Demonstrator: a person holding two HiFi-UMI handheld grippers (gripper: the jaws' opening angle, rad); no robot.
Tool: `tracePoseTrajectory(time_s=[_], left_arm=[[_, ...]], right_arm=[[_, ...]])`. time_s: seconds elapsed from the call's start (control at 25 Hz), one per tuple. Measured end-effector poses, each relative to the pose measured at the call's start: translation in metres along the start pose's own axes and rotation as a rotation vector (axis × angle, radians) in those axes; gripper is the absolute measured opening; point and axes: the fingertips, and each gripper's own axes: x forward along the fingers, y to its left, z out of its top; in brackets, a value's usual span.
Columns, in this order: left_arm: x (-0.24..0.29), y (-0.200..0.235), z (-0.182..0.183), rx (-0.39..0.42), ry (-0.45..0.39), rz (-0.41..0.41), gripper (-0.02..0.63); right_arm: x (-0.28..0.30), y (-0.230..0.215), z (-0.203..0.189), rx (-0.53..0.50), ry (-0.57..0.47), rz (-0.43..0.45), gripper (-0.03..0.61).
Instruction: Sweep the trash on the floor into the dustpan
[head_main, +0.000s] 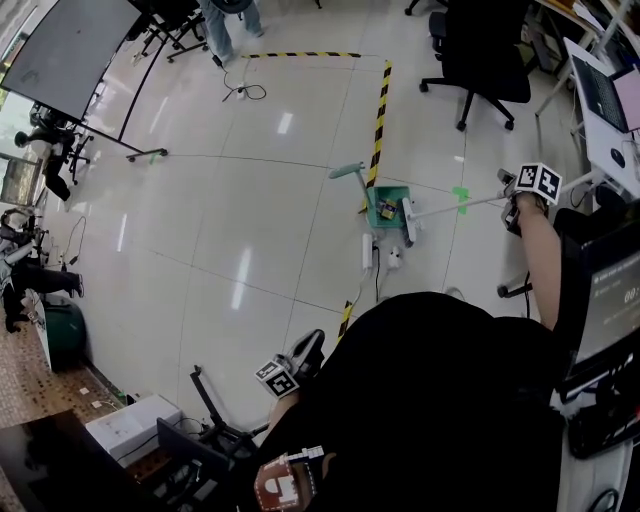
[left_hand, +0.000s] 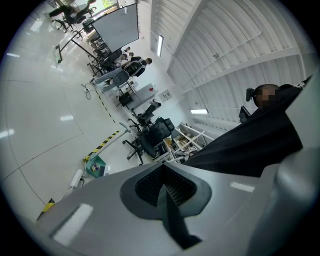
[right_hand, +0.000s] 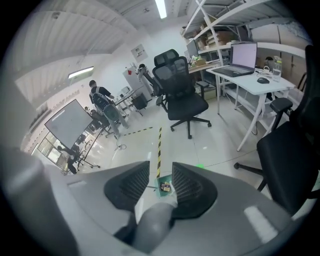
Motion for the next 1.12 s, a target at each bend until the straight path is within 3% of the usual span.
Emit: tracePoseTrajectory(time_s=[0.36, 0.64, 0.92, 1.12], left_arm=[[0.027, -0.004, 0.012, 0.021, 0.043, -0.073, 0.002], [0.011, -0.003, 0.01, 0.016, 0.054, -0.036, 0.002], [-0.014, 0.001, 0.004, 0.003, 0.016, 0.014, 0.002], [-0.022, 0.0, 0.005, -0.005, -0.006, 0.032, 0.002]], right_arm=[[-0.048, -0.054, -0.01, -0.008, -0.001, -0.112, 0.138], [-0.035, -0.071, -0.005, 0.019, 0.005, -0.192, 0.138], [-0.001, -0.043, -0.01, 0.094, 0.005, -0.14, 0.137], [0.024, -0.011, -0.003, 0.094, -0.019, -0.083, 0.137]])
